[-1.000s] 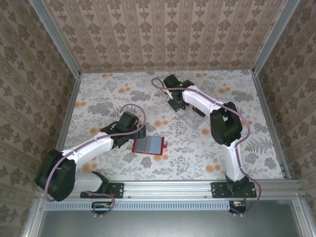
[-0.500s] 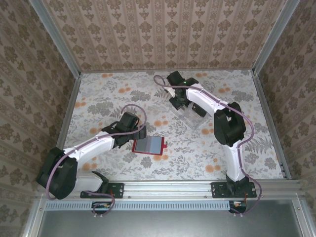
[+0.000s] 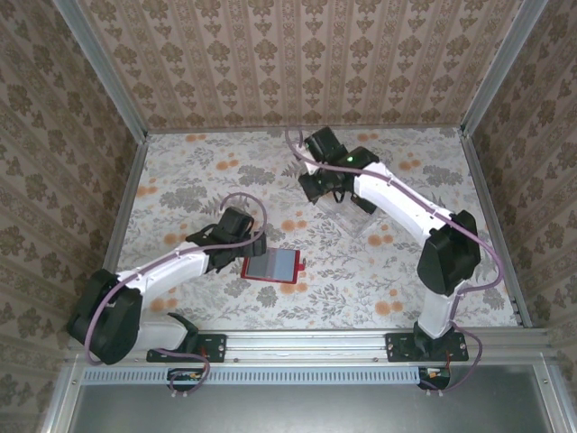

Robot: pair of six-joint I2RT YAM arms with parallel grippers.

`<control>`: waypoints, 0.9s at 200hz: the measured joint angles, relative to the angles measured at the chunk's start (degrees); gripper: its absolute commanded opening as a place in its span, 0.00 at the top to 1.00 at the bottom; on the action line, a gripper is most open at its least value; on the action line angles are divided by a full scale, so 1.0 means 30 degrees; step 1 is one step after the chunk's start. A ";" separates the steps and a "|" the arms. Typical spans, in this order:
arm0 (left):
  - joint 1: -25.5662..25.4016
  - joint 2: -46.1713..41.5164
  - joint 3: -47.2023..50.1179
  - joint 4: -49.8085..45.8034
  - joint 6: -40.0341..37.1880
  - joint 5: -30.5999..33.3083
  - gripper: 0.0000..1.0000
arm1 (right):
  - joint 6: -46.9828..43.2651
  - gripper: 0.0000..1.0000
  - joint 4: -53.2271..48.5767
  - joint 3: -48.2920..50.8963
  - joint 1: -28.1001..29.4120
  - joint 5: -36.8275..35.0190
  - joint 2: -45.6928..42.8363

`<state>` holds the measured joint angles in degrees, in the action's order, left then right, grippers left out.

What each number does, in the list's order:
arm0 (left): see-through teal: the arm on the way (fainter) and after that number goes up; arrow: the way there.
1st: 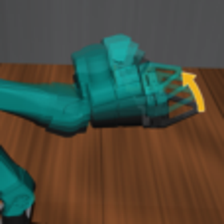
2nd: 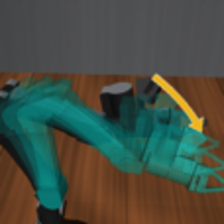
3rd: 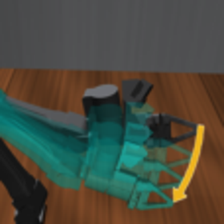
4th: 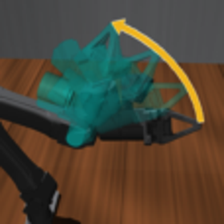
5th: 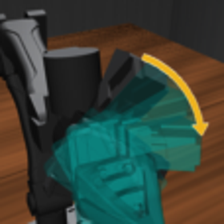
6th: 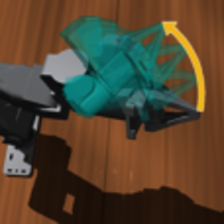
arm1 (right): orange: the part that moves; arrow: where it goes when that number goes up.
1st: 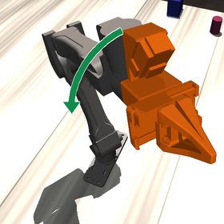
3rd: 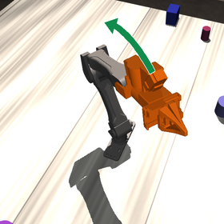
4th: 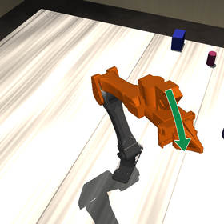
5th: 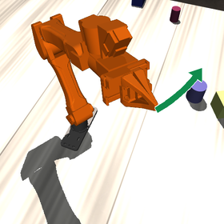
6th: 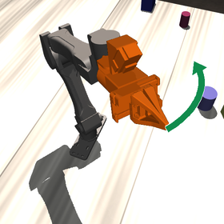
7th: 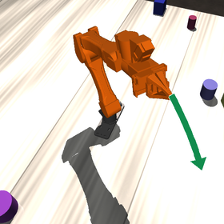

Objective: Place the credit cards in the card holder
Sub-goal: Move the card holder to the center of the table.

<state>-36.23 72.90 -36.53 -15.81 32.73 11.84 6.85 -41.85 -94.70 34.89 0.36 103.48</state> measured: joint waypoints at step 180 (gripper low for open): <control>0.0488 -0.4095 0.1464 -0.1311 0.1938 0.1151 0.00 | 1.7435 1.00 0.7606 0.8896 0.6586 -0.1151 -0.1013</control>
<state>-34.76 60.62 -32.14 -19.75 38.54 15.29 59.16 -19.03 -68.01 54.65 -3.09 100.44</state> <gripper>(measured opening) 0.997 0.043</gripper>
